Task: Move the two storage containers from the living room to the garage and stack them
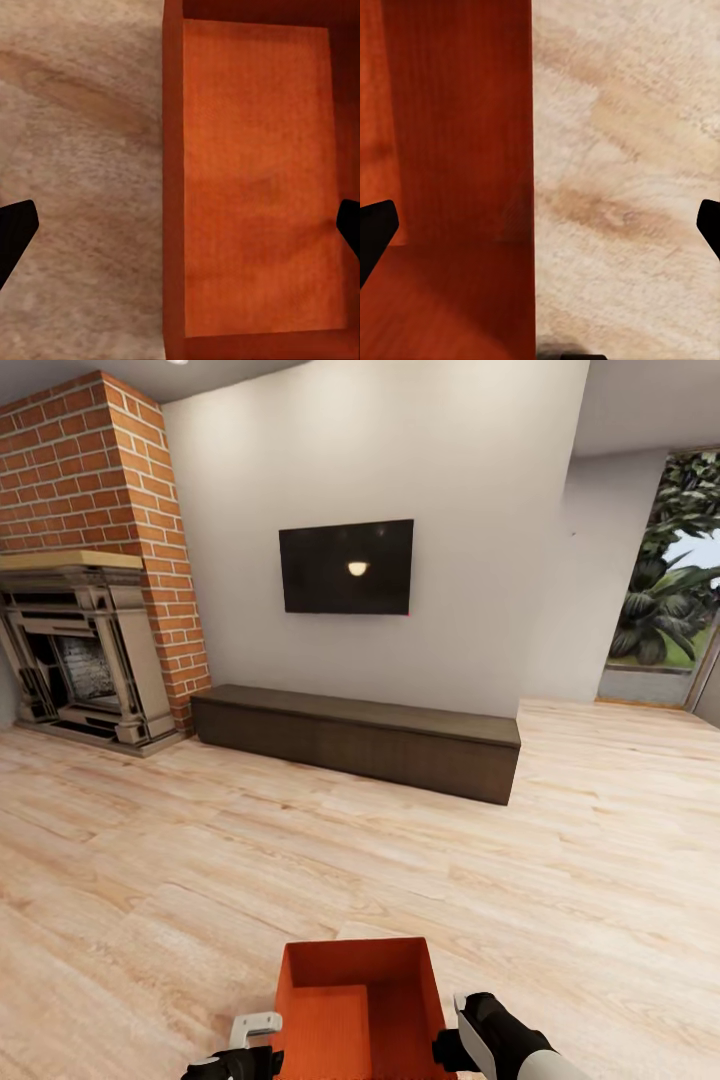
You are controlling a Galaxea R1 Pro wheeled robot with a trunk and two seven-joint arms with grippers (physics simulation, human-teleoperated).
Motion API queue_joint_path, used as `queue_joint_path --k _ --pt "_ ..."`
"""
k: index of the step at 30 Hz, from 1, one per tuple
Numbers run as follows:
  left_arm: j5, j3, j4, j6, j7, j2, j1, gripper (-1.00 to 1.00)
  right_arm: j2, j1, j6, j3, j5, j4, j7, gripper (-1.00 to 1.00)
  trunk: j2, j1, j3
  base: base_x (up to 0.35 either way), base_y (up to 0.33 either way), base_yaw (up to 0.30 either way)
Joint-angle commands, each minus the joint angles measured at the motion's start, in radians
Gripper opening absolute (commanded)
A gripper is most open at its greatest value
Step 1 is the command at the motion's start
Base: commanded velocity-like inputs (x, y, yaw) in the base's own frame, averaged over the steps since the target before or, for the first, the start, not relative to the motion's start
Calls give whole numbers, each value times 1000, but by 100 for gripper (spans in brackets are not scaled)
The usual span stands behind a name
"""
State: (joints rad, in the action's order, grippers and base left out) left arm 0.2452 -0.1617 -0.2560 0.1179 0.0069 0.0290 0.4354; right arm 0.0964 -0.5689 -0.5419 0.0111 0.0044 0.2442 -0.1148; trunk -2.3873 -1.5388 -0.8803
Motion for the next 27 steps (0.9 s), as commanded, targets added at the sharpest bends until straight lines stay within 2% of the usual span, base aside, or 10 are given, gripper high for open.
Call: queue_joint_path --k 1,15,24,27 --pt "10 -6 -2 5 1 0 0 100 0 0 -6 1 0 2 -3 100 -8 -4 -4 0 0 0" --pt "7 -7 -2 6 1 2 0 100 0 0 -6 1 0 2 -3 100 -106 -57 -48 0 0 0" --pt "6 -10 -2 5 1 10 0 100 0 0 -6 1 0 2 -3 100 -106 -57 -48 0 0 0" --pt "6 -10 -2 5 1 11 0 100 0 0 -6 1 0 2 -3 100 -113 -62 -59 0 0 0"
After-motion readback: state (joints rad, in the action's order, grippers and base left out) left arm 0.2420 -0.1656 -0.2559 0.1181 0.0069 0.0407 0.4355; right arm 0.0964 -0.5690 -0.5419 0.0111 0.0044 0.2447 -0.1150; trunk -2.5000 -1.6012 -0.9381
